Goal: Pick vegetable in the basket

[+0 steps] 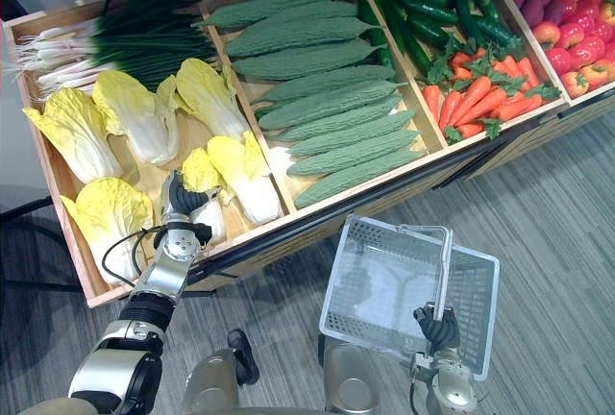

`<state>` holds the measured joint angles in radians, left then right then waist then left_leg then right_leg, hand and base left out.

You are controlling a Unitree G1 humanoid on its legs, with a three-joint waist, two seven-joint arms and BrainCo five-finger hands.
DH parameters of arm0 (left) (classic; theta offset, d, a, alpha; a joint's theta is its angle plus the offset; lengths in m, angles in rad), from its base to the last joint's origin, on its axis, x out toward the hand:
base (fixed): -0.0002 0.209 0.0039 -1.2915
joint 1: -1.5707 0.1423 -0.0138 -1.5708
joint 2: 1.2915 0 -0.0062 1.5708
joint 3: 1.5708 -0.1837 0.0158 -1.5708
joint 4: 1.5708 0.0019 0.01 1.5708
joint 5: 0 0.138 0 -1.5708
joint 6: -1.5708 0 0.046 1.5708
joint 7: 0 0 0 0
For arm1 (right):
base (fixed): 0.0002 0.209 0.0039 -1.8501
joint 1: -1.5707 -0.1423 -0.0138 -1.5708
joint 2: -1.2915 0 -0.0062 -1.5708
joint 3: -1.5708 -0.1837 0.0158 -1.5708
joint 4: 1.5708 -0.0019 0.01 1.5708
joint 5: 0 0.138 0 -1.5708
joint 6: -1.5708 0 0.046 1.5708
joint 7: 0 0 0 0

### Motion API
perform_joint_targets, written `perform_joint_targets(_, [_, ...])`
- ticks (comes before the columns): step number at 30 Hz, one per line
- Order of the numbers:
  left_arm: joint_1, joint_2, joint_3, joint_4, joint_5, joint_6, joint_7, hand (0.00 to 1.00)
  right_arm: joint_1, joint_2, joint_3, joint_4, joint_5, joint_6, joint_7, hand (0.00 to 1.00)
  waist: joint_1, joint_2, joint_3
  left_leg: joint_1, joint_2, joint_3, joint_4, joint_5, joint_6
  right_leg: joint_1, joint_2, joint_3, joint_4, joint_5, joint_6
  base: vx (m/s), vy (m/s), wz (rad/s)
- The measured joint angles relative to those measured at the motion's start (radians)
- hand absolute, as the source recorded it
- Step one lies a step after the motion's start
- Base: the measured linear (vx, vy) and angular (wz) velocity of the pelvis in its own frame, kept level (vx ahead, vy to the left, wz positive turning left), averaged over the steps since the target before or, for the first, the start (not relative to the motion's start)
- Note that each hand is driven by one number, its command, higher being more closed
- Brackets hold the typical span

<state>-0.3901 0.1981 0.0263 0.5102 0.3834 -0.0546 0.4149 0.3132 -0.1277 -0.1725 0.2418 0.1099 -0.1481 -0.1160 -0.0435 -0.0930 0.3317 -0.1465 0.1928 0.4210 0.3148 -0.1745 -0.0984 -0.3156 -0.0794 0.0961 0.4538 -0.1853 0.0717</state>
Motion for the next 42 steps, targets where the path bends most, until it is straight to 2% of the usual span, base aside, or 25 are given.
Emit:
perform_joint_targets(8, [0.223,-0.045,-0.018,-0.371,-0.019,0.012,-0.018,1.0,0.01,0.002,-0.025,0.0,-0.037,0.002,-0.014,1.0,-0.001,0.002,0.008,0.082,-0.028,-0.034,-0.043,0.002,0.0,0.086,-0.02,-0.028,0.001,-0.031,0.014,0.08,0.008,0.16])
perform_joint_targets(12, [0.272,-0.083,-0.023,-0.561,-0.018,0.006,-0.009,1.0,0.018,0.005,-0.039,0.0,-0.055,0.008,-0.011,1.0,0.003,0.006,0.006,0.128,-0.038,-0.047,-0.056,0.002,0.0,0.137,-0.028,-0.037,0.0,-0.038,0.017,0.03,0.015,0.16])
perform_joint_targets(16, [0.323,-0.109,-0.024,-0.745,-0.018,-0.037,0.011,1.0,0.06,0.034,-0.069,-0.064,-0.071,0.037,-0.01,1.0,0.003,0.031,-0.018,0.151,-0.036,-0.048,-0.055,0.001,0.0,0.16,-0.027,-0.029,0.001,-0.039,0.018,0.0,0.002,0.02])
perform_joint_targets(19, [0.352,-0.139,-0.036,-0.808,-0.019,-0.06,0.022,1.0,0.096,0.041,-0.086,-0.112,-0.083,0.048,-0.006,1.0,0.003,0.045,-0.027,0.176,-0.032,-0.028,-0.05,-0.005,-0.001,0.175,-0.019,-0.006,0.002,-0.04,0.019,-0.02,-0.004,-0.2])
perform_joint_targets(22, [0.379,-0.16,-0.074,-0.854,-0.023,-0.085,0.021,1.0,0.129,0.047,-0.088,-0.178,-0.084,0.05,-0.009,1.0,0.004,0.05,-0.043,0.181,-0.011,-0.001,0.006,-0.054,-0.004,0.166,0.009,0.052,0.015,-0.054,0.029,-0.12,0.03,-0.92])
perform_joint_targets(23, [0.413,-0.177,-0.161,-0.888,-0.055,-0.111,-0.002,1.0,0.194,0.05,-0.102,-0.364,-0.086,0.043,-0.013,1.0,-0.005,0.056,-0.114,0.149,0.024,0.039,0.127,-0.154,0.001,0.095,0.071,0.174,0.057,-0.065,0.037,-0.2,0.105,-1.72])
perform_joint_targets(27, [0.418,-0.184,-0.225,-0.906,-0.065,-0.131,-0.022,1.0,0.206,0.066,-0.091,-0.412,-0.083,0.037,-0.014,1.0,-0.042,0.053,-0.149,0.144,0.04,0.068,0.2,-0.179,0.005,0.069,0.098,0.234,0.058,-0.043,0.053,-0.08,0.104,-0.74])
perform_joint_targets(29, [0.418,-0.175,-0.207,-0.905,-0.076,-0.129,-0.017,1.0,0.189,0.062,-0.04,-0.45,-0.088,0.037,-0.011,1.0,-0.038,0.056,-0.151,0.153,0.045,0.079,0.235,-0.181,0.01,0.046,0.126,0.281,0.06,-0.013,0.054,-0.07,0.076,-1.52])
perform_joint_targets(30, [0.409,-0.176,-0.22,-0.904,-0.091,-0.13,-0.024,1.0,0.161,0.058,0.007,-0.47,-0.113,0.036,-0.008,1.0,-0.002,0.061,-0.154,0.193,0.064,0.163,0.204,-0.188,0.019,0.001,0.14,0.227,0.038,0.05,0.032,-0.13,0.058,-2.73])
perform_joint_targets(31, [0.399,-0.176,-0.263,-0.897,-0.102,-0.132,-0.034,1.0,0.122,0.058,0.038,-0.472,-0.137,0.035,-0.008,1.0,0.0,0.07,-0.155,0.228,0.075,0.254,0.15,-0.199,0.02,-0.03,0.089,0.076,0.017,0.072,-0.024,-0.1,0.057,-2.41])
perform_joint_targets(32, [0.39,-0.173,-0.288,-0.886,-0.106,-0.133,-0.045,1.0,0.105,0.063,0.051,-0.47,-0.142,0.036,-0.009,1.0,-0.004,0.069,-0.155,0.242,0.074,0.288,0.134,-0.204,0.013,-0.052,0.034,-0.043,0.043,0.066,-0.036,-0.05,0.039,-2.01])
perform_joint_targets(33, [0.371,-0.175,-0.342,-0.843,-0.107,-0.135,-0.065,1.0,0.076,0.062,0.073,-0.456,-0.149,0.036,-0.008,1.0,-0.014,0.053,-0.16,0.275,0.07,0.371,0.127,-0.204,0.012,-0.068,-0.065,-0.268,0.084,0.037,-0.083,0.0,0.013,-1.6])
perform_joint_targets(34, [0.365,-0.176,-0.359,-0.801,-0.108,-0.144,-0.075,1.0,0.043,0.054,0.084,-0.426,-0.158,0.036,-0.006,1.0,-0.016,0.052,-0.168,0.3,0.069,0.426,0.122,-0.205,0.012,-0.053,-0.109,-0.39,0.081,0.025,-0.124,0.05,-0.044,-2.1])
perform_joint_targets(35, [0.356,-0.178,-0.374,-0.75,-0.115,-0.146,-0.09,1.0,-0.016,0.026,0.095,-0.384,-0.162,0.036,-0.005,1.0,-0.033,0.067,-0.173,0.329,0.069,0.475,0.107,-0.206,0.011,-0.042,-0.155,-0.523,0.078,0.024,-0.145,0.07,-0.06,-1.78])
perform_joint_targets(36, [0.347,-0.178,-0.381,-0.73,-0.116,-0.146,-0.091,1.0,-0.042,0.011,0.1,-0.369,-0.162,0.036,-0.005,1.0,-0.038,0.073,-0.174,0.343,0.067,0.497,0.098,-0.206,0.011,-0.036,-0.163,-0.567,0.073,0.035,-0.154,0.1,-0.119,-2.02])
perform_joint_targets(37, [0.323,-0.178,-0.391,-0.696,-0.116,-0.147,-0.094,1.0,-0.085,-0.014,0.107,-0.344,-0.172,0.036,0.005,1.0,-0.036,0.08,-0.175,0.358,0.066,0.517,0.085,-0.206,0.011,-0.041,-0.153,-0.584,0.054,0.072,-0.142,0.07,-0.12,-1.8])
perform_joint_targets(39, [0.268,-0.177,-0.419,-0.624,-0.116,-0.148,-0.112,1.0,-0.117,-0.04,0.111,-0.305,-0.171,0.036,0.012,1.0,-0.055,0.098,-0.181,0.387,0.088,0.525,0.102,-0.193,0.027,-0.042,-0.064,-0.521,0.023,0.078,-0.149,0.1,-0.136,-1.49])
perform_joint_targets(40, [0.255,-0.177,-0.429,-0.609,-0.116,-0.148,-0.114,1.0,-0.118,-0.043,0.111,-0.299,-0.171,0.036,0.012,1.0,-0.06,0.1,-0.181,0.389,0.106,0.524,0.134,-0.183,0.043,-0.035,-0.043,-0.506,0.014,0.078,-0.151,0.19,-0.154,-1.17])
perform_joint_targets(41, [0.236,-0.179,-0.448,-0.585,-0.117,-0.149,-0.122,1.0,-0.119,-0.053,0.115,-0.298,-0.171,0.036,0.014,1.0,-0.062,0.105,-0.18,0.388,0.152,0.515,0.231,-0.151,0.094,-0.013,0.003,-0.468,-0.019,0.084,-0.16,0.27,-0.192,-1.23])
perform_joint_targets(42, [0.229,-0.178,-0.459,-0.56,-0.119,-0.149,-0.131,1.0,-0.119,-0.066,0.126,-0.298,-0.171,0.036,0.015,1.0,-0.063,0.109,-0.179,0.371,0.208,0.469,0.361,-0.088,0.133,0.025,0.042,-0.434,-0.057,0.095,-0.177,0.27,-0.183,-1.2])
